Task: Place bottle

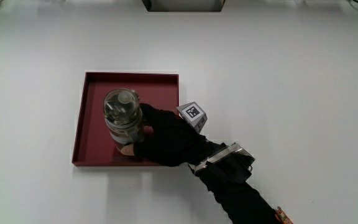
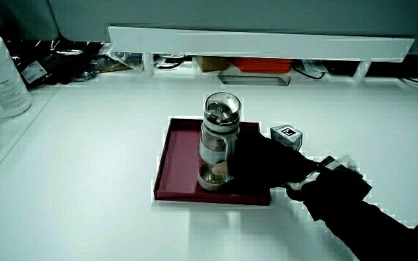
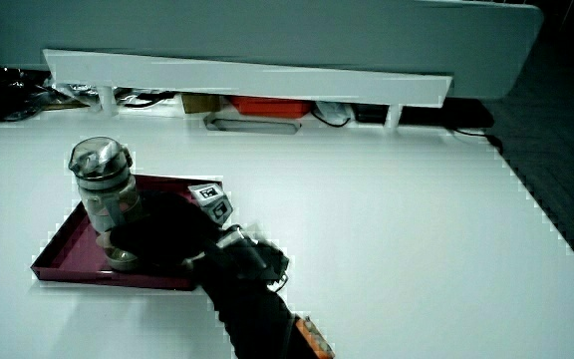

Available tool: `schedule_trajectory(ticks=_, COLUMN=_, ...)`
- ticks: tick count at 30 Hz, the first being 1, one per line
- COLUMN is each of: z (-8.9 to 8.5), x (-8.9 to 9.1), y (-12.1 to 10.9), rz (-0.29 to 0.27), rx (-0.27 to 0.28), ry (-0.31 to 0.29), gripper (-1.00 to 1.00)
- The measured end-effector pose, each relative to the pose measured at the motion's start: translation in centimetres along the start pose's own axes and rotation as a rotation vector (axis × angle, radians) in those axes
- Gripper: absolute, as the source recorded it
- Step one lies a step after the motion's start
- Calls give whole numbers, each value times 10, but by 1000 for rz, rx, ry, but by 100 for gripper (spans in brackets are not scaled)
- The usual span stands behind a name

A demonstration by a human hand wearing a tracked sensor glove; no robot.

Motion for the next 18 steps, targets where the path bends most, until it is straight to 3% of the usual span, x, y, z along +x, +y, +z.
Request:
schedule_trajectory(ticks=6, z=9, x=-24, y=-15, rz=11, rx=-29, ry=-55, gripper=-88)
schedule_trajectory(ticks=8, z=14, x=-33, y=-20, rz=13, rx=-65, ry=-63, gripper=-96)
schedule_trajectory(ticks=9, z=15, x=-43, y=-28, rz=-18, rx=-65, ry=-70, gripper=-100)
schedule_trajectory(ticks=11, z=22, x=-52, y=-37, rz=-5, rx=-93, ry=-71, gripper=-100)
schedule_trajectory(ticks=12, z=26, x=-58, y=-42, rz=-16, rx=-90, ry=-102, gripper=-100)
schedule_trajectory(ticks=13, z=28, x=-65, y=-48, rz=-7, rx=-104, ry=-86, gripper=-100)
schedule_trajectory(ticks=14, z=33, x=-68, y=-52, rz=-6, rx=-101, ry=-125, gripper=-100)
schedule_trajectory(ticks=15, z=34, x=-75, y=-58, rz=-1, rx=-95, ry=-122, gripper=-100)
schedule_trajectory(ticks=17, z=42, x=-84, y=-66, rz=-13, rx=-91, ry=-195, gripper=-100)
schedule_trajectory(ticks=18, z=43, x=-89, y=-71, rz=-1, rx=-97, ry=-196, gripper=-100)
